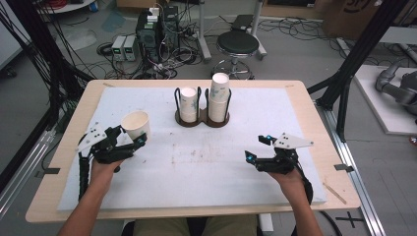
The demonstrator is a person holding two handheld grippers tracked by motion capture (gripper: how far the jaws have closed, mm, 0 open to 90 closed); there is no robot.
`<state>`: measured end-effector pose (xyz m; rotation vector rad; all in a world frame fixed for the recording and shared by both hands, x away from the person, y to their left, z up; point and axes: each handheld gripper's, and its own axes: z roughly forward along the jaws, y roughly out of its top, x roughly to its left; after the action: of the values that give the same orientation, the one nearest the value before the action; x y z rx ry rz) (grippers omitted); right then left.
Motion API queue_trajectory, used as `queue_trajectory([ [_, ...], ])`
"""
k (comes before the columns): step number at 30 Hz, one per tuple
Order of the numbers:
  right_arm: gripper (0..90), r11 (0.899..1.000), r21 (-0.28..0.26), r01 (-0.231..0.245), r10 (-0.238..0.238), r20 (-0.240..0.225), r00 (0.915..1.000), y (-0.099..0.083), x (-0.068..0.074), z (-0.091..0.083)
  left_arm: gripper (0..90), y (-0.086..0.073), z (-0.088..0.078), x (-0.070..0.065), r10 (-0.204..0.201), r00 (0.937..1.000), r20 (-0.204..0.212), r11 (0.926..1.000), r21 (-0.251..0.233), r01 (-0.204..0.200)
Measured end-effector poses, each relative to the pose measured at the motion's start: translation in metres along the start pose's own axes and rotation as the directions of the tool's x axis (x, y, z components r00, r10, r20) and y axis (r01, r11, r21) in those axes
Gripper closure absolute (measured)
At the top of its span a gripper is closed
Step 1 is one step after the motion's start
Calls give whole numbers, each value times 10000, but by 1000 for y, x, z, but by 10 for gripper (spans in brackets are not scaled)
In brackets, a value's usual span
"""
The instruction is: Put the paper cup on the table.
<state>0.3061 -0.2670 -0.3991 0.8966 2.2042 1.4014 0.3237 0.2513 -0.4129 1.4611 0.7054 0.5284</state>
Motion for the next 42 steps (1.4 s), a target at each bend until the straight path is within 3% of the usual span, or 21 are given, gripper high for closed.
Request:
queue_trajectory([
  [8, 221, 10000, -26, 50, -50, -3, 10000, -1, 1, -2, 315, -15, 11, 26, 8, 9964, -851, 9975, 707, 52],
  [12, 221, 10000, -63, 16, -16, 24, 10000, -1, 0, -4, 314, -23, 15, 36, -230, 9906, -1352, 9896, 1378, 418],
  [21, 221, 10000, -4, 20, -20, -28, 10000, -3, 0, -3, 314, -35, 25, 39, -96, 9863, -1648, 9726, 2274, 474],
  [25, 221, 10000, -23, 26, -26, -29, 10000, -2, 0, -4, 319, -36, 28, 37, 151, 9842, -1762, 9660, 2567, 311],
  [26, 221, 10000, -25, 42, -42, -11, 10000, -2, 0, -4, 319, -35, 28, 37, 82, 9816, -1909, 9614, 2716, 448],
  [27, 221, 10000, -15, 63, -63, -12, 10000, -3, -1, -4, 320, -36, 30, 36, 97, 9771, -2127, 9490, 3098, 580],
  [31, 221, 10000, 72, 38, -38, -90, 10000, -3, 0, -3, 319, -36, 35, 30, 610, 9720, -2269, 9189, 3929, 340],
  [33, 221, 9999, 112, 41, -40, -98, 9999, -3, 0, -3, 318, -35, 36, 28, 751, 9701, -2309, 9124, 4084, 265],
  [35, 221, 9999, 146, -6, 8, -95, 10000, -4, -1, -3, 318, -34, 33, 28, 597, 9702, -2347, 9034, 4262, 475],
  [40, 221, 9999, 168, 8, -6, -83, 10000, -4, -1, -3, 321, -33, 22, 26, 656, 9724, -2241, 8706, 4891, 540],
  [42, 221, 9998, 175, -17, 18, -107, 9999, -4, -1, -3, 322, -33, 20, 26, 533, 9723, -2275, 8717, 4856, 658],
])
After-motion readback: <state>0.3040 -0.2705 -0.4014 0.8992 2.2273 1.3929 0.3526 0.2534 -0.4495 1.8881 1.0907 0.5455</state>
